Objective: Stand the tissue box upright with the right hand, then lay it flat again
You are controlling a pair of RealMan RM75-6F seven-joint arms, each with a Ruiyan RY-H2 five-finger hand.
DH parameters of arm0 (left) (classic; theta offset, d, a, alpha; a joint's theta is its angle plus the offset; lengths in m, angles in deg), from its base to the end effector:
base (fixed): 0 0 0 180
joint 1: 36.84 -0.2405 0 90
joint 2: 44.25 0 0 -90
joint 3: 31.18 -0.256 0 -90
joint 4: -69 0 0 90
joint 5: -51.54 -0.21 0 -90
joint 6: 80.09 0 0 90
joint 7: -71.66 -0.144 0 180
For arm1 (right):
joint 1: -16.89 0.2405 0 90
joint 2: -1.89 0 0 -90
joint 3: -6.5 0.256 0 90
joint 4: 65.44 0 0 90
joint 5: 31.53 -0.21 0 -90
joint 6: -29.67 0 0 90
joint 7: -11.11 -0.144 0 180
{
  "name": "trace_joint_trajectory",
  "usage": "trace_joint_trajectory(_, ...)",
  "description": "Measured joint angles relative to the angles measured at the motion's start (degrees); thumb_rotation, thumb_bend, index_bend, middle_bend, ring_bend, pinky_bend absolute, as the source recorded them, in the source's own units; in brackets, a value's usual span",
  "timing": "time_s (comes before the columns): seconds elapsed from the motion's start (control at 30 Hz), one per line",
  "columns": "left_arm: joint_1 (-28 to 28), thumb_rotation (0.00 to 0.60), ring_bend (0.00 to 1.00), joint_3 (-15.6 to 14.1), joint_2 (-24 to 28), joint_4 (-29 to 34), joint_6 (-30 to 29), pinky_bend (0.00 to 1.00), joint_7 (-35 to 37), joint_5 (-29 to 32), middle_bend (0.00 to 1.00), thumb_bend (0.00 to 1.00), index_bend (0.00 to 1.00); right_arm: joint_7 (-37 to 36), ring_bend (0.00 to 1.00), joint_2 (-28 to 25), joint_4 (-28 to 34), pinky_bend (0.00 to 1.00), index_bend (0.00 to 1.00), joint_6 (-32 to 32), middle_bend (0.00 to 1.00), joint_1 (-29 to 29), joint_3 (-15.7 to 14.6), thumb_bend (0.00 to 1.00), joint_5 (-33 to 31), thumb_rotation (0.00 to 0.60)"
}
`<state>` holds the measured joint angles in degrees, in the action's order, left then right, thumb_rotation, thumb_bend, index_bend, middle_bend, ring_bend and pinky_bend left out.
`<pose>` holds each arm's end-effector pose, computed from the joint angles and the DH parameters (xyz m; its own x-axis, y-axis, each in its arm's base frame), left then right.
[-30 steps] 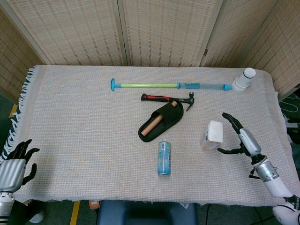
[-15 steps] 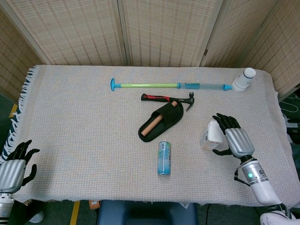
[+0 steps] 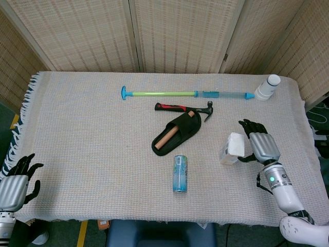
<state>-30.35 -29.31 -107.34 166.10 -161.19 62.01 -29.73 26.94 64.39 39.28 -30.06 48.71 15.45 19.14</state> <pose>-0.3064 0.1840 0.1494 0.4798 0.0903 0.8727 0.8748 0.0266 -0.4838 -0.2299 -0.3082 0.1170 0.3276 -0.2912 0.8988 -0.9390 0.0056 0.3440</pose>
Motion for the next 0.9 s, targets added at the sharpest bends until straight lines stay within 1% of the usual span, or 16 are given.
trace_joint_trajectory(0.2,0.0,0.6,0.0,0.0,-0.1,-0.2,0.2,0.19,0.1,0.2,0.0,0.53,0.25,1.4,0.14,0.9,-1.7,0.0,0.0,1.6,0.07,1.6,0.6,0.06,-3.0,0.6)
trace_joint_trajectory(0.3,0.1,0.6,0.0,0.1,-0.1,-0.3,0.2,0.2,0.2,0.2,0.0,0.53,0.25,2.7,0.17,1.4,-2.3,0.0,0.04,1.9,0.1,2.4,0.7,0.06,-4.6,0.6)
trace_joint_trajectory(0.4,0.1,0.6,0.0,0.1,-0.1,-0.3,0.2,0.2,0.2,0.2,0.0,0.53,0.25,3.9,0.21,1.9,-2.6,0.0,0.1,1.8,0.13,3.0,0.8,0.06,-6.0,0.6)
trace_joint_trajectory(0.53,0.1,0.6,0.0,0.1,-0.1,-0.4,0.3,0.2,0.2,0.3,0.0,0.53,0.25,4.6,0.24,2.2,-2.7,0.0,0.14,1.6,0.17,3.4,0.7,0.06,-6.6,0.6)
trace_joint_trajectory(0.67,0.1,0.6,0.0,0.0,-0.1,-0.4,0.4,0.2,0.1,0.3,0.0,0.53,0.25,5.2,0.25,2.5,-2.8,0.0,0.19,1.2,0.19,3.5,0.6,0.06,-7.4,0.6)
trace_joint_trajectory(0.9,0.1,0.6,0.0,0.0,-0.1,-0.3,0.3,0.2,0.0,0.3,0.0,0.53,0.25,6.5,0.27,3.3,-3.5,0.0,0.2,0.8,0.21,3.9,0.3,0.06,-9.2,0.6)
